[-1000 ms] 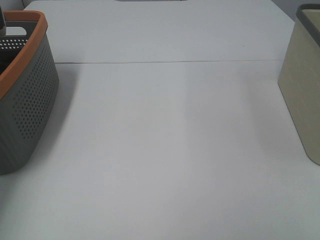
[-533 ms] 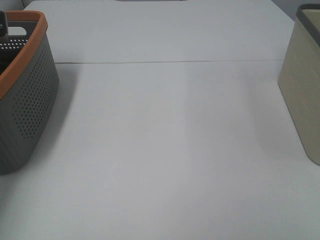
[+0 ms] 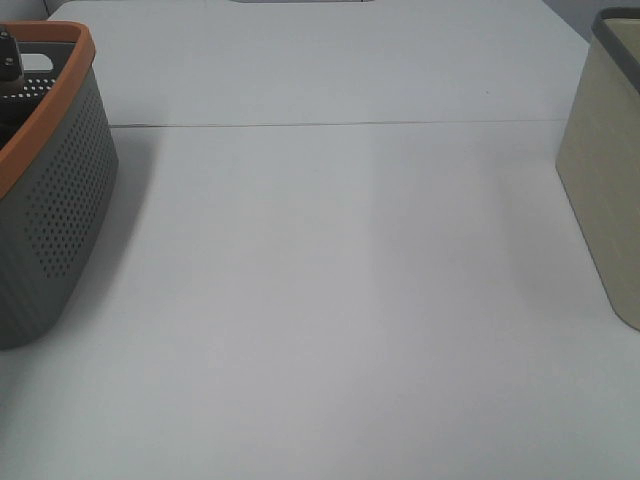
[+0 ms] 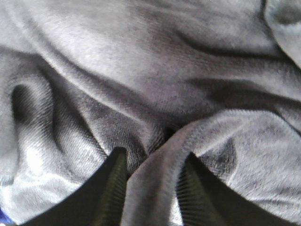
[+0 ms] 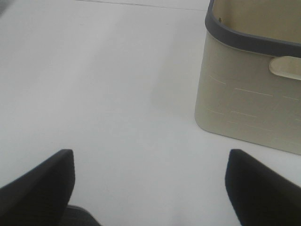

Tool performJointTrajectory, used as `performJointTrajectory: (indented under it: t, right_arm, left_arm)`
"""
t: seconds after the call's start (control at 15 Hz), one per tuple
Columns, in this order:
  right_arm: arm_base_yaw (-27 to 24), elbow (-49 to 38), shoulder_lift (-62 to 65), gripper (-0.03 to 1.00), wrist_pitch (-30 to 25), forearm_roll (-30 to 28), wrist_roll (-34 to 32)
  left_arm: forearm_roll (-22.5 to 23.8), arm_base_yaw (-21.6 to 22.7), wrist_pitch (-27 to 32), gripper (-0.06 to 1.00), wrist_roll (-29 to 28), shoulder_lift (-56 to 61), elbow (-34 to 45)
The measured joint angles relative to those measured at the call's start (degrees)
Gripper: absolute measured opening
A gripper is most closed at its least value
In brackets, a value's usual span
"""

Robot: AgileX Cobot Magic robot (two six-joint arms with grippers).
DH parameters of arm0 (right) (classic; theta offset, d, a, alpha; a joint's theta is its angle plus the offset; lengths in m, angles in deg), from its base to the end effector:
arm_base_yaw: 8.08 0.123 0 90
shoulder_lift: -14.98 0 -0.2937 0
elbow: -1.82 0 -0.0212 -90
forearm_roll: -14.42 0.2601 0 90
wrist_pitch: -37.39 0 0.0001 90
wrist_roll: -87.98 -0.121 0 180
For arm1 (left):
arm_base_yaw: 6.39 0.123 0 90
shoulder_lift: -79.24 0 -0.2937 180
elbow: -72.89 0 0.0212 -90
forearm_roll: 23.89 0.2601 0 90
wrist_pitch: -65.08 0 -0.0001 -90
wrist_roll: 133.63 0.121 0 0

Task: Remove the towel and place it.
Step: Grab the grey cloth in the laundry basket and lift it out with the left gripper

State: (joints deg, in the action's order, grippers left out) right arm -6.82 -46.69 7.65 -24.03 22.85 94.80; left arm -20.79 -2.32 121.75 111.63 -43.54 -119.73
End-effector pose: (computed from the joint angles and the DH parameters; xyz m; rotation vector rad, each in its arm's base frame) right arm 0.0185 0.0160 0.2695 -0.1523 2.0340 0.1153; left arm 0.4365 0.0365 0.1825 1.5426 2.5373 0.2544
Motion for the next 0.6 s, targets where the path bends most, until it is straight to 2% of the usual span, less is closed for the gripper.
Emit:
performJointTrajectory:
  t: [0.2, 0.33, 0.4, 0.6]
  right_arm:
    - [0.00, 0.00, 0.00, 0.78, 0.00, 0.00, 0.00]
    - [0.00, 0.00, 0.00, 0.78, 0.00, 0.00, 0.00]
    - [0.00, 0.00, 0.00, 0.78, 0.00, 0.00, 0.00]
    - [0.00, 0.00, 0.00, 0.78, 0.00, 0.00, 0.00]
  left_arm:
    - [-0.17, 0.00, -0.06, 0.29, -3.50, 0.00, 0.00]
    - [-0.23, 0.00, -0.06, 0.13, -3.55, 0.00, 0.00]
    - [-0.23, 0.00, 0.06, 0.00, -3.32, 0.00, 0.00]
    - [-0.29, 0.00, 2.52, 0.00, -3.32, 1.26, -1.66]
